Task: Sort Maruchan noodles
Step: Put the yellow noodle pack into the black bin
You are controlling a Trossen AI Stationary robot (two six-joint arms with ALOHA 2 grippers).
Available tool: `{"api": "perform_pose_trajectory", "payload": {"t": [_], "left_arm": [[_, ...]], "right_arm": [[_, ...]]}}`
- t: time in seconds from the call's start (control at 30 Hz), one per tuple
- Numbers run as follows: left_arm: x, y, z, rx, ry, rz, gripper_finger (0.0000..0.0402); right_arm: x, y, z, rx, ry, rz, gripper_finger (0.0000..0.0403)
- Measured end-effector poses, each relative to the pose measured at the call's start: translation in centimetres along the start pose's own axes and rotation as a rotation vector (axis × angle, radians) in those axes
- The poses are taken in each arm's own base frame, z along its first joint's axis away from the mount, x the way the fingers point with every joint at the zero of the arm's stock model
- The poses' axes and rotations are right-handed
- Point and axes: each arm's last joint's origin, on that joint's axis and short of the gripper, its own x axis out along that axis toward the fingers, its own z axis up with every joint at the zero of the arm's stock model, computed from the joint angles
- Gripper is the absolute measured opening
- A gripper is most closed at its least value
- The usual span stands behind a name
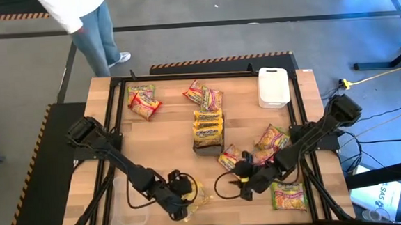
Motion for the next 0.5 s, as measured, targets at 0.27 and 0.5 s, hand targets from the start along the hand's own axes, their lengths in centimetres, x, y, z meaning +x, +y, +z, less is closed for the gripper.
{"api": "perform_pose_trajectory", "payload": {"t": [0.27,0.5], "left_arm": [[-1.2,-0.7,-2.6,-0.114,0.066,0.067,0.0195],[-1.2,-1.5,-4.5,-0.122,0.022,0.099,0.0195]], "right_arm": [[3.3,0.5,-0.3,0.119,-0.064,0.065,0.0282],[6.5,0.1,-0.5,0.200,-0.065,0.163,0.0330]]}}
